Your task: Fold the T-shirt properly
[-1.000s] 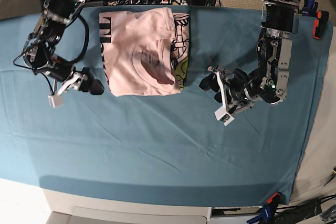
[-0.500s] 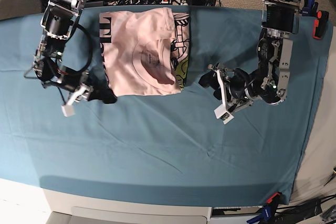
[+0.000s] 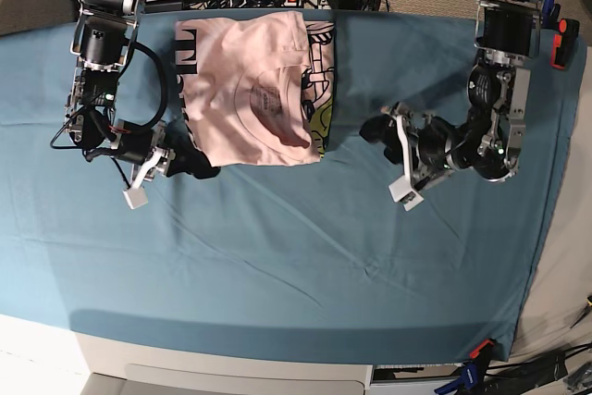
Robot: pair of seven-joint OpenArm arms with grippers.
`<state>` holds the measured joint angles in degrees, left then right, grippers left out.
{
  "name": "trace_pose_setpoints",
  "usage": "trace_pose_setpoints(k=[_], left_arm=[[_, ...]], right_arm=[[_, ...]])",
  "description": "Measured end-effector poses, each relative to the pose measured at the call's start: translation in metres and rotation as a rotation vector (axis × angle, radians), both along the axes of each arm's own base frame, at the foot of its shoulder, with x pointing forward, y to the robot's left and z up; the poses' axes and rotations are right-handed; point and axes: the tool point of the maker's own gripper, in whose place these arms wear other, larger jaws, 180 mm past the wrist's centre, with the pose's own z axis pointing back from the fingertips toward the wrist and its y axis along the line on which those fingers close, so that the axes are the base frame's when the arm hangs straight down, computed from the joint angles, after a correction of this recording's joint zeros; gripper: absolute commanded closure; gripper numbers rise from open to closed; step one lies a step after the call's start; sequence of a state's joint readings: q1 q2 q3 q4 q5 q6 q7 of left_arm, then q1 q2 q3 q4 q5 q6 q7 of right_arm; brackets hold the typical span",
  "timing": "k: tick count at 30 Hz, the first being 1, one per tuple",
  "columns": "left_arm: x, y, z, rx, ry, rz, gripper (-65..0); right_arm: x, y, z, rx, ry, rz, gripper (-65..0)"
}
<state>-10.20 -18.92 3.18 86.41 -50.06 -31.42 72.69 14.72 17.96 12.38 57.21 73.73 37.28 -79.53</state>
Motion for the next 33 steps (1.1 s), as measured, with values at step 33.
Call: trace_pose_setpoints(k=[33], left_arm=[[-0.122, -0.04, -0.008, -0.062, 0.06, 0.027, -36.9]], right_arm=[[-0.001, -0.001, 0.0, -0.005, -0.009, 0.009, 0.0]])
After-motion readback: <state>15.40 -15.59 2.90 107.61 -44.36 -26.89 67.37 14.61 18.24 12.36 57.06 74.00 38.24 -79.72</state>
